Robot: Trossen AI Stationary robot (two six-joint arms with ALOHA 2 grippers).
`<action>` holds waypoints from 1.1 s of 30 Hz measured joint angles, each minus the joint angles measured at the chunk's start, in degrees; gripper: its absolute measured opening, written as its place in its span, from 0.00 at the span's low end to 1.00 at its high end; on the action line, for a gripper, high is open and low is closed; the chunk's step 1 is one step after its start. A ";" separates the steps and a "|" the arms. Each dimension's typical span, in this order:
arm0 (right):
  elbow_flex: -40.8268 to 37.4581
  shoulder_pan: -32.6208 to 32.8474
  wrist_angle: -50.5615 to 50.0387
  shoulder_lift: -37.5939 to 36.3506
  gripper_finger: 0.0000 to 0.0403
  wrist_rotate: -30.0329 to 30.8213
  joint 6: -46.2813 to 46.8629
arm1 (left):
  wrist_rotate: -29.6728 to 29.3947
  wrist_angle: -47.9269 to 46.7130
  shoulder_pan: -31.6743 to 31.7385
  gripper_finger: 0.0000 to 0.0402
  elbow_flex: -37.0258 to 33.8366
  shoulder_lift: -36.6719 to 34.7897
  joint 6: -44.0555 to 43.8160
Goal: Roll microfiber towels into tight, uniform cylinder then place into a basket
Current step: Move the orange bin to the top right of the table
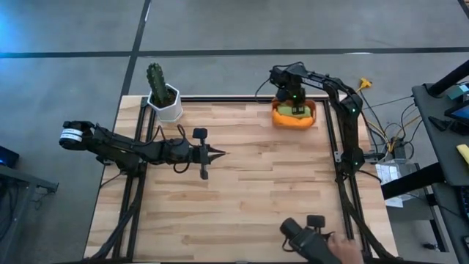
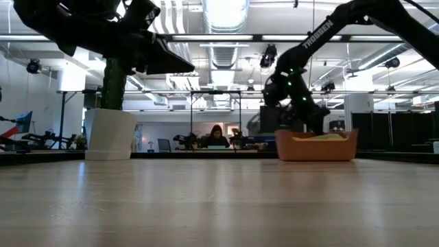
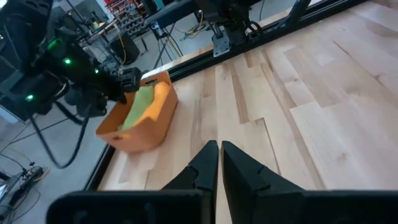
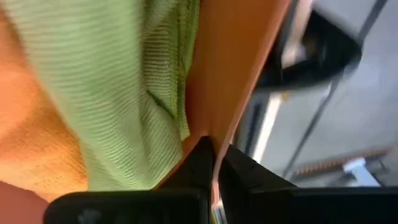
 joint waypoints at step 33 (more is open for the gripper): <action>-3.14 -7.26 2.20 0.06 0.10 9.27 0.28 | 0.07 0.02 0.00 0.02 -0.57 0.00 -0.11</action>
